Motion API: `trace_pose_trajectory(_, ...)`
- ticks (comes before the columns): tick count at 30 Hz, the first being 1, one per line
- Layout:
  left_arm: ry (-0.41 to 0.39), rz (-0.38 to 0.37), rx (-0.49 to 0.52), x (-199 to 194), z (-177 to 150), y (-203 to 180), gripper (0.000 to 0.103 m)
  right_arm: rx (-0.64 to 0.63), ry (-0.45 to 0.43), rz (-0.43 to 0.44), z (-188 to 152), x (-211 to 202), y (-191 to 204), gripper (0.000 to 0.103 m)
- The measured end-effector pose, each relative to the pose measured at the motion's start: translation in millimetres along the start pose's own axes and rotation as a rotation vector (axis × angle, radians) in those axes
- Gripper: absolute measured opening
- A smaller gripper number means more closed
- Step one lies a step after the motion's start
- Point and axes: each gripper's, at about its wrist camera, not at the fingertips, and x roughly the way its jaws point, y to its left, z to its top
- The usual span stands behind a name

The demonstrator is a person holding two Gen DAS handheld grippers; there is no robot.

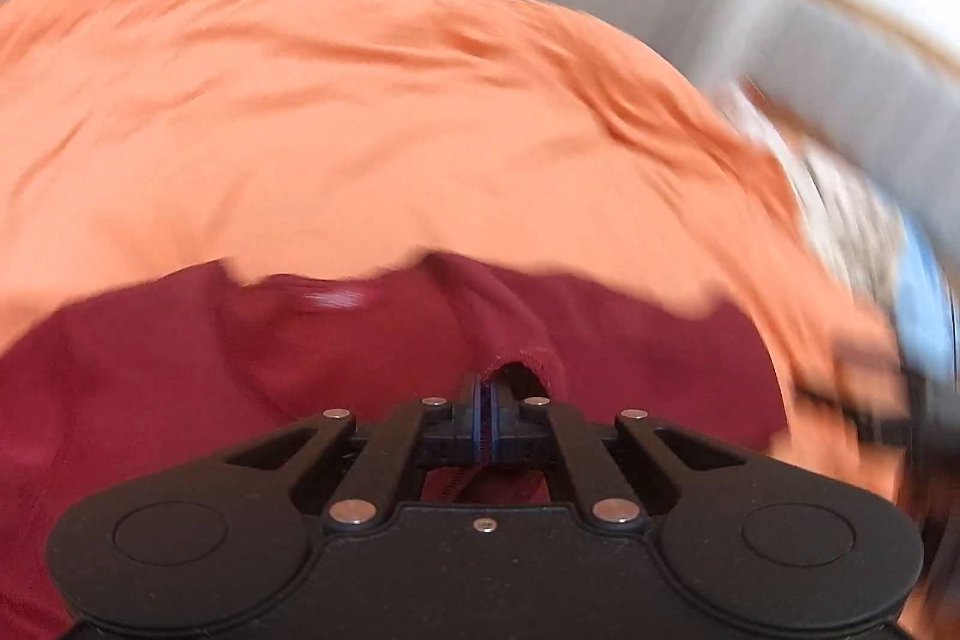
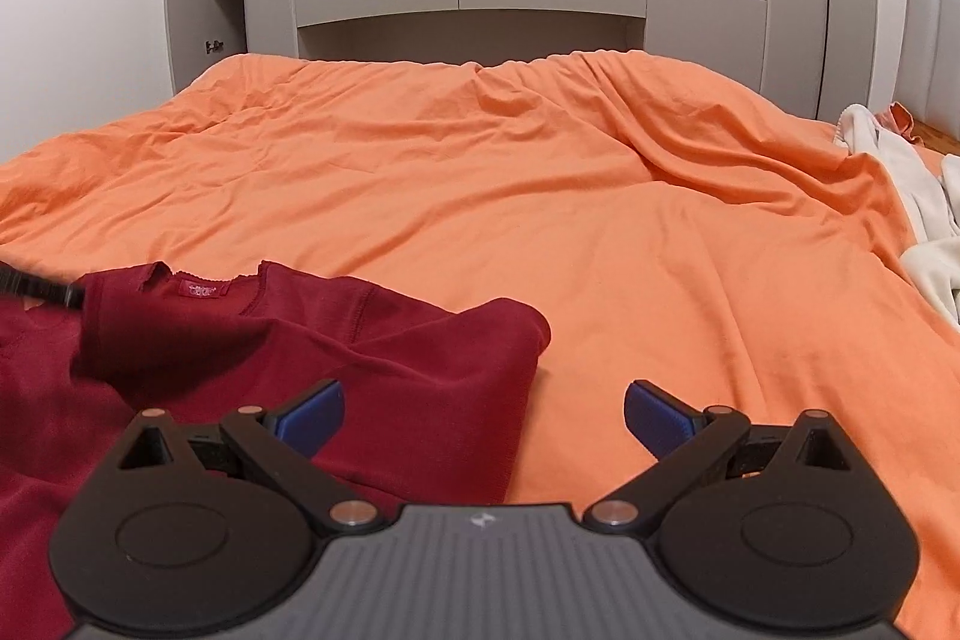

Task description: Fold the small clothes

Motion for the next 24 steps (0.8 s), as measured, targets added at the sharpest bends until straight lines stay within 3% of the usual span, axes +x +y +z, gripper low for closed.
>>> trace_pose_trajectory(3, 0.041, -0.014, -0.23, 14, 11, 44, 0.007, -0.003, 0.011, 0.005, 0, 3, 3, 0.102)
trace_pose_trajectory(5, 0.09, -0.024, -0.331, 22, 10, 65, 0.031, -0.011, 0.016, 0.007, 0, 5, 4, 0.102)
trace_pose_trajectory(7, 0.095, -0.022, -0.353, 19, 6, 74, 0.043, -0.016, 0.012, 0.013, 1, 6, 5, 0.102)
trace_pose_trajectory(8, 0.09, -0.021, -0.34, 15, 3, 74, 0.056, -0.012, 0.008, 0.016, 2, 8, 3, 0.102)
trace_pose_trajectory(11, 0.058, -0.012, -0.262, 4, 3, 62, 0.078, 0.039, 0.004, 0.031, 4, 15, -7, 0.102)
trace_pose_trajectory(14, 0.032, -0.044, -0.18, 2, 3, 48, 0.09, 0.119, 0.013, 0.044, 7, 30, -20, 0.102)
trace_pose_trajectory(17, 0.01, -0.098, -0.136, 1, 0, 42, 0.095, 0.159, 0.028, 0.031, 8, 44, -28, 0.102)
trace_pose_trajectory(21, -0.027, -0.119, -0.226, -10, 1, 54, 0.095, 0.214, 0.049, 0.028, 6, 57, -41, 0.101)
trace_pose_trajectory(24, -0.042, -0.074, -0.221, -15, 3, 62, 0.097, 0.249, 0.062, 0.043, 8, 67, -48, 0.096)
